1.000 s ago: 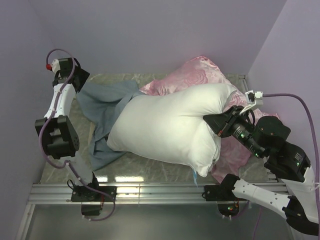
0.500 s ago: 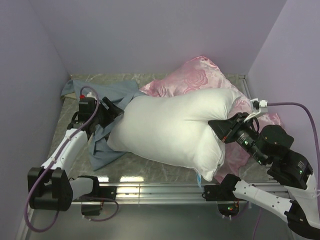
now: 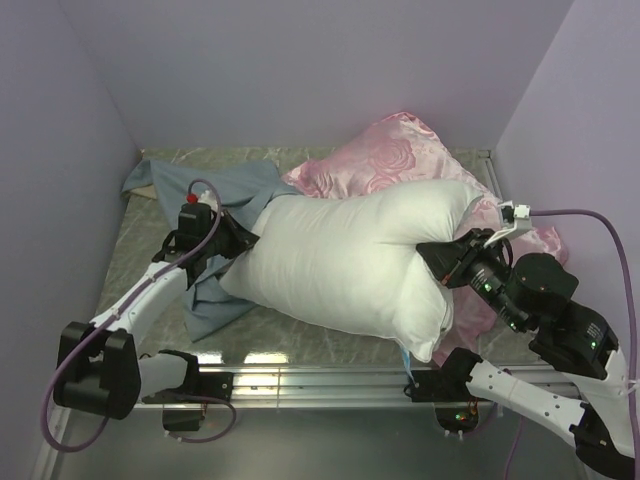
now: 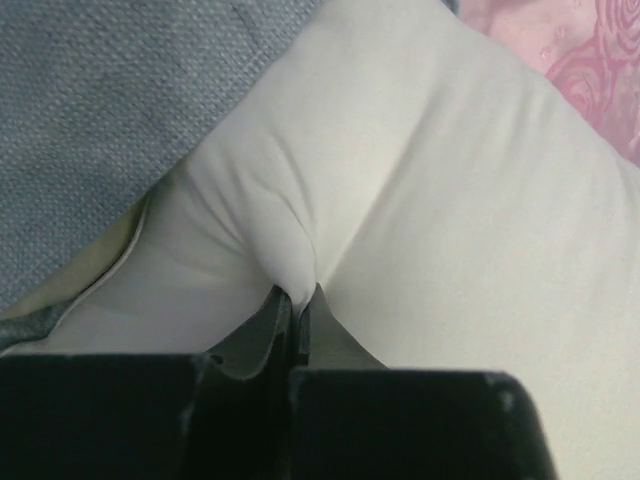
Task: Remove the pillowcase from the pillow
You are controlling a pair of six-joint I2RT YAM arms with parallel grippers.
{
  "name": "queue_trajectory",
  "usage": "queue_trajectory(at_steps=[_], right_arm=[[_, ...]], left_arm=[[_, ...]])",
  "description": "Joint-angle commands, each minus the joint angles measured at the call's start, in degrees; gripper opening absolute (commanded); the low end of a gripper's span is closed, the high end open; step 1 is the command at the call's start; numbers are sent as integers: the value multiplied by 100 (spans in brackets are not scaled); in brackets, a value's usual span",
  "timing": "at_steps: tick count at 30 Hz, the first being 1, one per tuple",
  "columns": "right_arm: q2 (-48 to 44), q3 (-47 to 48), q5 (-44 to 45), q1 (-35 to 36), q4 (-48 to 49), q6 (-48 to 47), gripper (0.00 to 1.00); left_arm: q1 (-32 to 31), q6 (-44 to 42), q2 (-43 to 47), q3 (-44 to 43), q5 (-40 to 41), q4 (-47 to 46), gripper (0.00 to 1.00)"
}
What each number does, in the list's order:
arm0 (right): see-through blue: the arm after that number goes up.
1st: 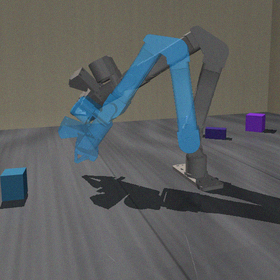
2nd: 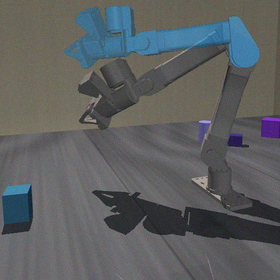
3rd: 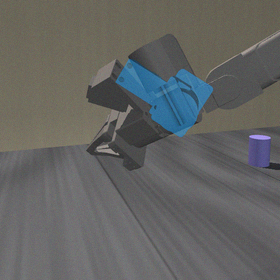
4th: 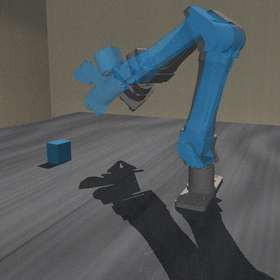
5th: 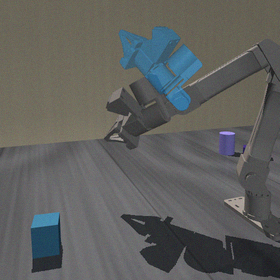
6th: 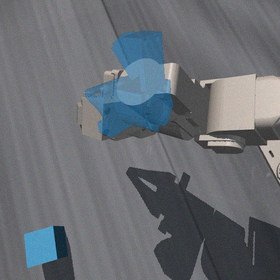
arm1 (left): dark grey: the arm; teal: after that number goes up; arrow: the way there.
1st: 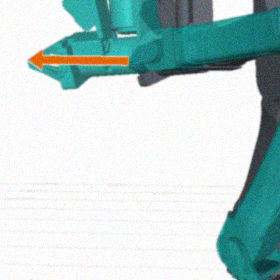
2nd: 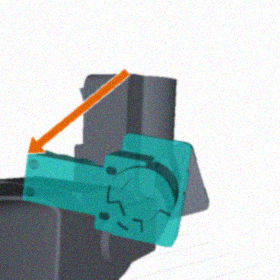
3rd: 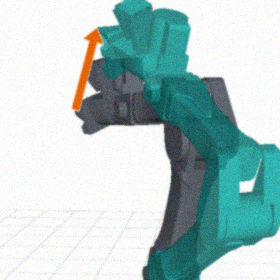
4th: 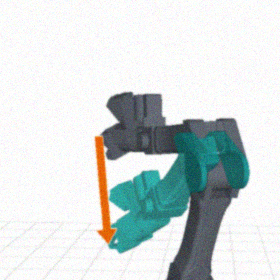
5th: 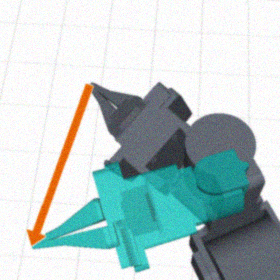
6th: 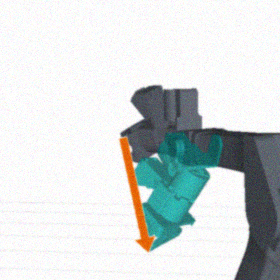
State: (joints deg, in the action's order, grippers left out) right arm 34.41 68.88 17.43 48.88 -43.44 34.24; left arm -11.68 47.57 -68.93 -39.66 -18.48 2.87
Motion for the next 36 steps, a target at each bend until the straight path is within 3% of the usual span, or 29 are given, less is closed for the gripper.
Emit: queue_trajectory(at_steps=[1, 7, 15, 19, 22, 25, 28, 32, 35, 36], right_arm=[[118, 204, 163, -1, 644, 57, 0], [390, 600, 594, -2, 503, -136, 0], [698, 846, 1131, -2, 415, -251, 0], [707, 872, 1157, -10, 459, -260, 0], [760, 855, 1236, -10, 363, -242, 0], [795, 864, 1411, -19, 301, -277, 0], [952, 908, 1561, -10, 249, -330, 0], [1172, 759, 1439, -19, 354, -313, 0], [1506, 688, 1395, -28, 214, -278, 0], [1550, 627, 1325, -28, 257, -269, 0]], left_arm=[[-448, 60, 431, -759, -614, 193, 1], [-879, 217, 1249, -1947, -428, 1004, 1], [-897, 622, 1996, -2379, -219, 996, 0], [-897, 114, 1936, -3114, 459, 1539, 0], [-897, 304, 1637, -3785, 119, 1603, 0], [-897, 893, 1732, -3734, -339, 1086, 1], [-906, 1158, 2109, -3347, -17, 996, 1], [-906, 877, 2112, -3855, 135, 1610, 0], [-906, 1262, 2172, -4102, 115, 1715, 1], [-897, 1498, 2260, -3789, 273, 1743, 1]])
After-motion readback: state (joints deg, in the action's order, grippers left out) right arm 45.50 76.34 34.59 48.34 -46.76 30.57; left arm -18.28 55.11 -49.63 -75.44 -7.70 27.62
